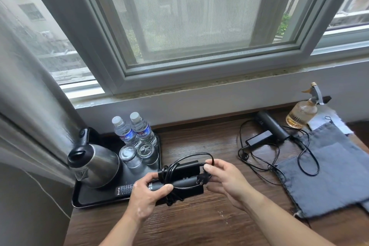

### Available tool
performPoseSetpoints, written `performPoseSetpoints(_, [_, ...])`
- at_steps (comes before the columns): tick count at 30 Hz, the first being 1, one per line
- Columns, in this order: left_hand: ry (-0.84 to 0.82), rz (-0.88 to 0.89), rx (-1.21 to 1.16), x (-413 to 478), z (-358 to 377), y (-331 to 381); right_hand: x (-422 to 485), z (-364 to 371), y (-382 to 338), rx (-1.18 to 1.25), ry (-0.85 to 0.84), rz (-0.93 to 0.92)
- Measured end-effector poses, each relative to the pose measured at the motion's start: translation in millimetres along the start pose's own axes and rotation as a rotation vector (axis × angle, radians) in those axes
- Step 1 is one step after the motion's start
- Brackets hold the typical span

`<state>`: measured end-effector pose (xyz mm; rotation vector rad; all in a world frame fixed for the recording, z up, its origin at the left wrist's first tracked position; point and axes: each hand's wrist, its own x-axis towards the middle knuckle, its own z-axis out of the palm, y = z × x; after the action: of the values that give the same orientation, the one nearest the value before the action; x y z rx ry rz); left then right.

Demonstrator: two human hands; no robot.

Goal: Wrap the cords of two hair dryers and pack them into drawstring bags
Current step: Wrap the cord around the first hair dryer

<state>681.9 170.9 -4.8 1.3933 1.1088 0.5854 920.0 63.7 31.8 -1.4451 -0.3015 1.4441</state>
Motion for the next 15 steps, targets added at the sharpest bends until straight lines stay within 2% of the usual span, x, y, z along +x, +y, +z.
performPoseSetpoints(3, [0.013,-0.021,0.010,1.0,-0.1,-4.3,-0.2,4.6,3.1,-0.109,0.061,0.002])
performPoseSetpoints(6, [0.019,-0.060,0.009,2.4,-0.8,-9.6,1.2,6.9,4.8,-0.095,0.092,0.018])
performPoseSetpoints(15, [0.005,0.009,0.075,-1.7,9.2,-8.1,11.3,9.0,13.0,0.014,0.181,0.084])
